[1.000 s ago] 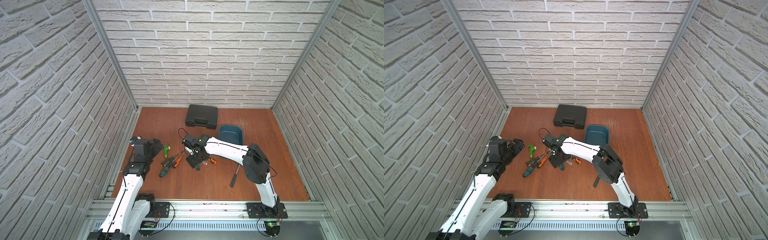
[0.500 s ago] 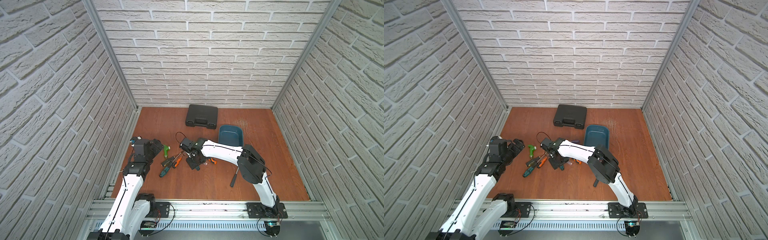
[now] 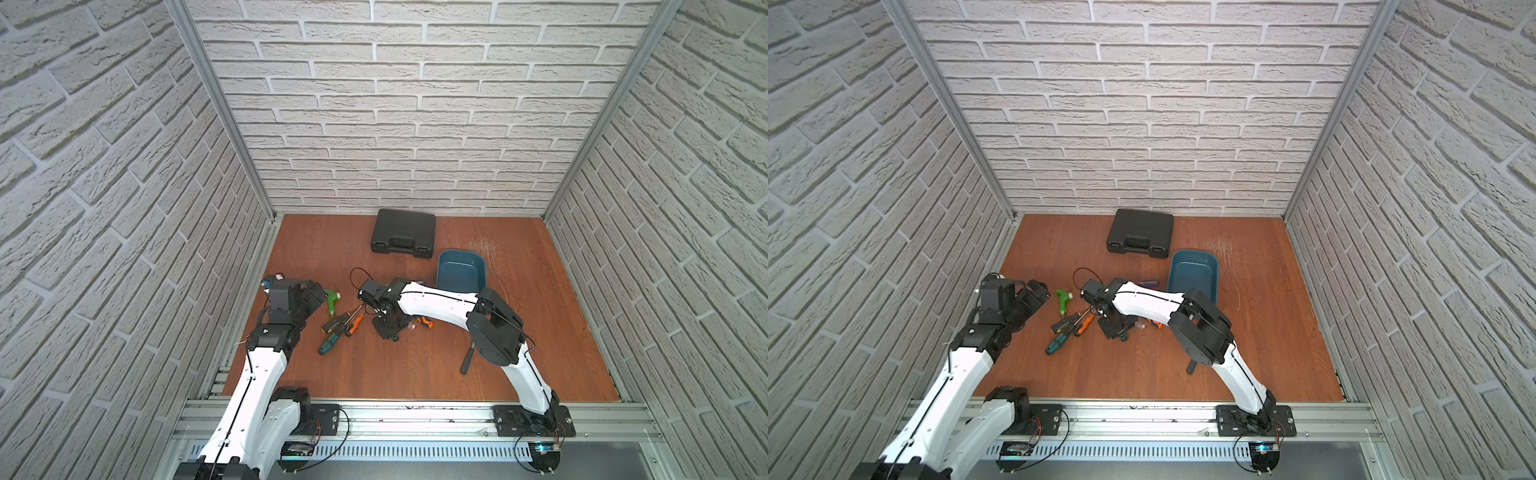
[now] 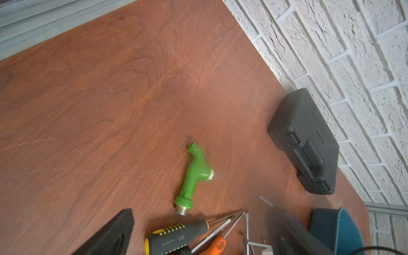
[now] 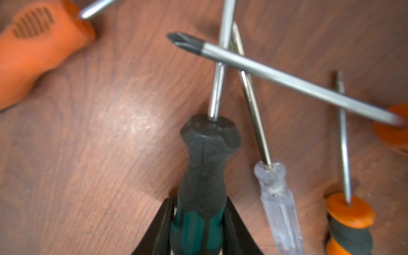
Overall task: Put the screwdriver on the desktop into the storage box
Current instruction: Pick up the screwdriver from the center of the board, then place the screwdriver in the storage box.
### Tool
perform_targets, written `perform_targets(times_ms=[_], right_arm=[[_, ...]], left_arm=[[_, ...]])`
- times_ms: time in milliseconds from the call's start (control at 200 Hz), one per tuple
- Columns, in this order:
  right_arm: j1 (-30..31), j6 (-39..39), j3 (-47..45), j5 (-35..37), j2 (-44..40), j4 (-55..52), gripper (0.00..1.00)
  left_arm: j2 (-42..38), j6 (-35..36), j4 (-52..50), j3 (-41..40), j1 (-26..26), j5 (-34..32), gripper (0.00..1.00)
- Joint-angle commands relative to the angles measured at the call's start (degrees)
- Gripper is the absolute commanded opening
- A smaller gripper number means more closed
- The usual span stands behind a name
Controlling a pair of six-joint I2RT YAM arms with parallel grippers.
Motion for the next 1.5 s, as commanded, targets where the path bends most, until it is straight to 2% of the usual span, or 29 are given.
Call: perform_targets(times_ms=[0, 140, 350, 450, 725, 965, 1105, 1210, 1310, 1455, 1495], right_arm=[[0.4, -3.0, 1.4, -7.9, 0.0, 3.4, 0.06], [0.2, -3.2, 3.0, -14.6, 0.0, 4.7, 0.04], [-0.7, 0.6, 0.9, -18.8, -2.3, 9.4, 0.03], [-1.0, 2.1, 0.6, -17.8, -3.5, 9.3, 0.03], [-2.3, 8.9, -2.6, -8.8, -7.7, 5.2, 0.03], [-2.3, 9.3, -5.3, -9.7, -10.6, 11.2, 0.03], [-2.3, 8.7, -7.7, -10.7, -15.5, 16.5, 0.03], [-2.5, 8.4, -9.3, -7.0, -20.5, 19.7, 0.03], [-3.7, 10.3, -11.2, -0.2, -25.7, 19.6, 0.03], [-7.9, 21.9, -14.7, 15.9, -31.3, 9.9, 0.02], [-9.7, 23.9, -15.3, 16.2, -31.6, 7.2, 0.02]], left_arm=[[0.4, 1.6, 0.0, 1.4, -0.2, -0.6, 0.98], [0.7, 1.7, -0.4, 2.4, -0.2, -1.2, 0.98], [0.6, 2.0, -1.0, 3.5, -0.2, -2.0, 0.98], [0.3, 2.0, -1.0, 3.6, -0.2, -2.2, 0.98], [1.1, 2.0, -3.1, 3.9, -0.2, -3.2, 0.98], [2.0, 3.0, -2.3, 2.9, -0.2, -2.3, 0.98], [2.7, 5.0, -3.2, 3.8, -0.2, -1.3, 0.98], [1.2, 6.6, -3.1, 3.8, -0.2, 0.2, 0.98], [-1.2, 7.8, -4.7, 3.1, -0.5, 0.5, 0.98], [-3.4, 8.9, -9.5, 3.1, -0.5, -0.5, 0.98], [-4.1, 8.9, -10.3, 3.1, -0.6, -1.1, 0.98]])
